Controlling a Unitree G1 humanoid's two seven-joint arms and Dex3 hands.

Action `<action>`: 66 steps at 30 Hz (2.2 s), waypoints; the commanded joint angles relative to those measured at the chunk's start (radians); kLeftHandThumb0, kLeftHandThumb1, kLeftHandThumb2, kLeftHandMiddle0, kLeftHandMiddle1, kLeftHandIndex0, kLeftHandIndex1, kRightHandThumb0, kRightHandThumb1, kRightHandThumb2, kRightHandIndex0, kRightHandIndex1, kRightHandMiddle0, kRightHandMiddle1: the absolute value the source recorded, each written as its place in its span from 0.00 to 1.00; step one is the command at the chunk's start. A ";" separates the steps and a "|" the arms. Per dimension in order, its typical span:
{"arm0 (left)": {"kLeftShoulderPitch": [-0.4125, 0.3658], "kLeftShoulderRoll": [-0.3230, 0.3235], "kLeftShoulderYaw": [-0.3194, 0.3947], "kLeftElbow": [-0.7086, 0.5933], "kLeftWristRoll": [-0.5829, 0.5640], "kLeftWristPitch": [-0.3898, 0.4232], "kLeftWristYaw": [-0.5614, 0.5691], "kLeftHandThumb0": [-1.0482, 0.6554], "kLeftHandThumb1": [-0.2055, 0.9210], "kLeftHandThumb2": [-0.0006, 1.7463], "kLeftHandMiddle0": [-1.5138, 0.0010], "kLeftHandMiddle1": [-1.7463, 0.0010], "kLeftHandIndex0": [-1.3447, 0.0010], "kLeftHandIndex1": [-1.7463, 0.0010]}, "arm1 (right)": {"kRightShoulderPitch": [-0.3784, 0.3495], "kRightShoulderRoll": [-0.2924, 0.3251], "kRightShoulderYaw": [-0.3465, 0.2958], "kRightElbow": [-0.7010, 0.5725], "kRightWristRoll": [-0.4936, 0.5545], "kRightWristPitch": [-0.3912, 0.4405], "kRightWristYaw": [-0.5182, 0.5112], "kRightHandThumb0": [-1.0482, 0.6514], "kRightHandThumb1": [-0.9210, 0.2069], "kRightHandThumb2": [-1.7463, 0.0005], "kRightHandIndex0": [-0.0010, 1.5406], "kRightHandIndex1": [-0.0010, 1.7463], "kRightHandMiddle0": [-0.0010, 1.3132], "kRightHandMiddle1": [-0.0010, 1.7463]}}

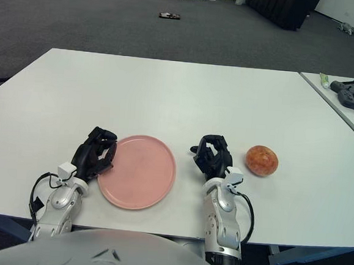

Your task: Put the apple into the plate.

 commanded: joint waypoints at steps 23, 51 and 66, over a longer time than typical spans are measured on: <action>-0.003 -0.007 -0.018 0.003 -0.019 -0.007 -0.019 0.39 0.79 0.49 0.62 0.15 0.75 0.00 | 0.002 0.023 0.002 -0.010 0.002 0.022 -0.016 0.61 0.31 0.47 0.32 0.84 0.26 1.00; -0.018 -0.005 0.044 0.002 -0.009 0.001 0.021 0.40 0.84 0.45 0.61 0.23 0.77 0.00 | 0.018 -0.189 0.111 0.047 -0.718 -0.465 -0.276 0.61 0.01 0.71 0.22 0.88 0.04 1.00; -0.049 0.002 0.097 0.085 -0.014 -0.074 0.027 0.40 0.88 0.41 0.65 0.19 0.80 0.00 | 0.043 -0.242 0.070 -0.081 -0.862 -0.442 -0.323 0.29 0.26 0.46 0.01 0.54 0.00 0.64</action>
